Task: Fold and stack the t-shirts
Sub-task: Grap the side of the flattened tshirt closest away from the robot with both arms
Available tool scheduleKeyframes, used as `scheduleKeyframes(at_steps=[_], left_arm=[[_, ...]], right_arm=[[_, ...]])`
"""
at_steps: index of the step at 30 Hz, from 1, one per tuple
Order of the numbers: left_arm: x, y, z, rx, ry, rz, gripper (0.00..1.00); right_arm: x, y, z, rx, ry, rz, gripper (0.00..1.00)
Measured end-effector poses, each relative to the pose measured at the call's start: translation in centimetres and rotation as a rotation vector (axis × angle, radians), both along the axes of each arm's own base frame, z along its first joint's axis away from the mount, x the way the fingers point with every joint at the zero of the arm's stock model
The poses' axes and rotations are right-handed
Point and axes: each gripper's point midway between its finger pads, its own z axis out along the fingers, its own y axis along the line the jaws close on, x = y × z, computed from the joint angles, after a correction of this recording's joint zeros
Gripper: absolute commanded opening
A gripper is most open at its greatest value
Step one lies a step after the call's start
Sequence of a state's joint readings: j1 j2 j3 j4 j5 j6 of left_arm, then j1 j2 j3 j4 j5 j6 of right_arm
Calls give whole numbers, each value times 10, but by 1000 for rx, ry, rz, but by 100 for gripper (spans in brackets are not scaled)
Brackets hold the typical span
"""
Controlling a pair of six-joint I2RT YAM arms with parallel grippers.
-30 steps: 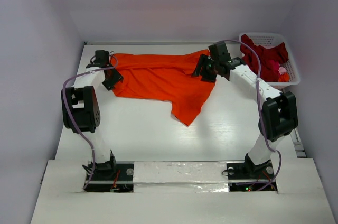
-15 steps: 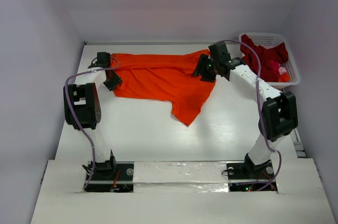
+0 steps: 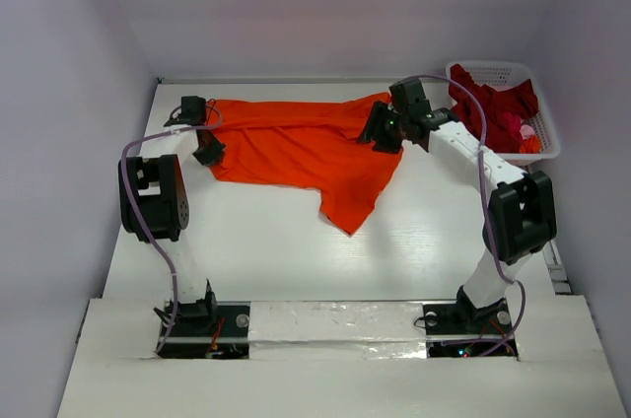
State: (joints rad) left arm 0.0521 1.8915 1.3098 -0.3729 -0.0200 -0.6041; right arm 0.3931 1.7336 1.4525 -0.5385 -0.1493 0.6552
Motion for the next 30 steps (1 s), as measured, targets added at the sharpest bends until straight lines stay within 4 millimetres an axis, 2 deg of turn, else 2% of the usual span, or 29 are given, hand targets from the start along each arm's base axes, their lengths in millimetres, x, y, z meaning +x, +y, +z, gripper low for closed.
scheduleKeyframes(at_steps=[2, 3, 6, 10, 15, 20, 23, 26, 30], left_arm=[[2, 0, 4, 1, -3, 1, 0], [4, 0, 6, 1, -8, 1, 0], [10, 1, 13, 4, -26, 1, 0], [11, 1, 16, 4, -30, 2, 0], [12, 1, 20, 4, -26, 1, 0], [12, 1, 21, 4, -27, 1, 0], [12, 1, 21, 4, -25, 1, 0], [11, 1, 22, 4, -25, 1, 0], [12, 1, 25, 4, -33, 1, 0]], right_arm=[[-3, -1, -5, 1, 4, 2, 68], [-7, -2, -9, -2, 15, 3, 80], [-23, -8, -22, -17, 50, 8, 100], [-54, -12, -36, -45, 94, 35, 100], [-100, -1, -52, -80, 140, 132, 100], [-140, 5, -84, -104, 237, 210, 97], [-156, 5, -105, -122, 296, 233, 96], [-172, 6, -121, -132, 345, 255, 91], [-180, 15, -129, -123, 367, 286, 86]])
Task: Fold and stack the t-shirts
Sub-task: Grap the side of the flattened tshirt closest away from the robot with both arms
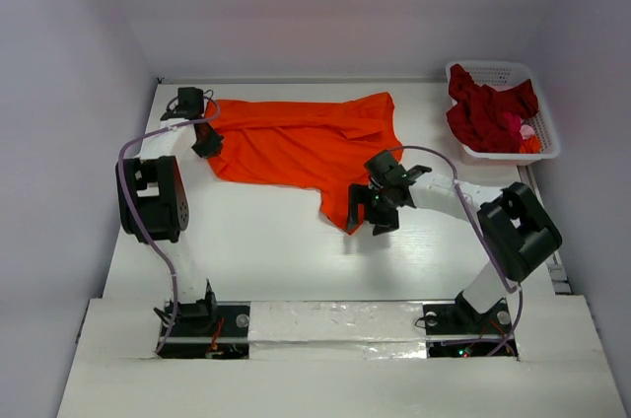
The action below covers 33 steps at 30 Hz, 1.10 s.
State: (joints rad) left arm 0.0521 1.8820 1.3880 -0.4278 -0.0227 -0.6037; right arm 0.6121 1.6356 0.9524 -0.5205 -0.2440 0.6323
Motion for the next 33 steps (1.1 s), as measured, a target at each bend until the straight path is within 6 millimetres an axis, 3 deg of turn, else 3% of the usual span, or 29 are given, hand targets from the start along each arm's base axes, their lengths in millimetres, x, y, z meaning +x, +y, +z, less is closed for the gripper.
scheduleKeyframes(at_steps=[8, 17, 23, 33], left_arm=[[1, 0, 12, 1, -27, -1, 0], [0, 0, 13, -4, -27, -2, 0], [0, -1, 13, -7, -27, -4, 0], [0, 1, 13, -11, -27, 0, 0]], right_arm=[[11, 20, 0, 39, -19, 26, 83], [25, 35, -2, 68, -31, 14, 69], [32, 30, -6, 32, -49, -45, 55], [44, 12, -7, -63, -105, -137, 49]])
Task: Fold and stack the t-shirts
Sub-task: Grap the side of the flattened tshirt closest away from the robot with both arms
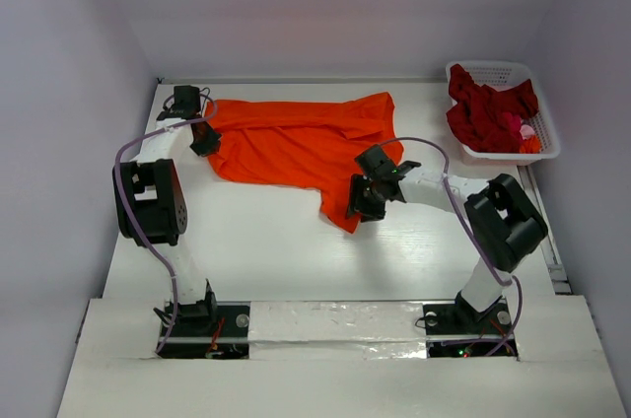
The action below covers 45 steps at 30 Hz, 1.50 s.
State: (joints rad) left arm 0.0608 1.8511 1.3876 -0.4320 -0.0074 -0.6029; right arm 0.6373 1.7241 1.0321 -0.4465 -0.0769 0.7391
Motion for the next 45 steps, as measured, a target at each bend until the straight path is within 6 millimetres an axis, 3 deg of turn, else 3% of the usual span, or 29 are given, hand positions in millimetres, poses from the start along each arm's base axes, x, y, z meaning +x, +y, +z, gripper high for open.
scheduleKeyframes(at_steps=[4, 15, 18, 29, 33, 39, 45], left_arm=[[0, 0, 0, 0, 0, 0, 0], [0, 3, 1, -2, -2, 6, 0], [0, 3, 1, -2, -2, 7, 0], [-1, 8, 7, -3, -14, 18, 0], [-3, 15, 10, -3, -9, 35, 0], [1, 18, 24, -3, -33, 43, 0], [4, 18, 38, -13, -60, 45, 0]], right_arm=[[0, -6, -2, -27, -2, -14, 37], [-1, -10, -5, -48, -3, -21, 18], [-1, -10, -6, -50, -3, -22, 0], [-4, -14, -5, -59, 8, -24, 0], [-7, -20, 9, -60, 0, -31, 0], [15, -26, 40, -22, -58, -76, 0], [32, -35, 52, -10, -82, -109, 0]])
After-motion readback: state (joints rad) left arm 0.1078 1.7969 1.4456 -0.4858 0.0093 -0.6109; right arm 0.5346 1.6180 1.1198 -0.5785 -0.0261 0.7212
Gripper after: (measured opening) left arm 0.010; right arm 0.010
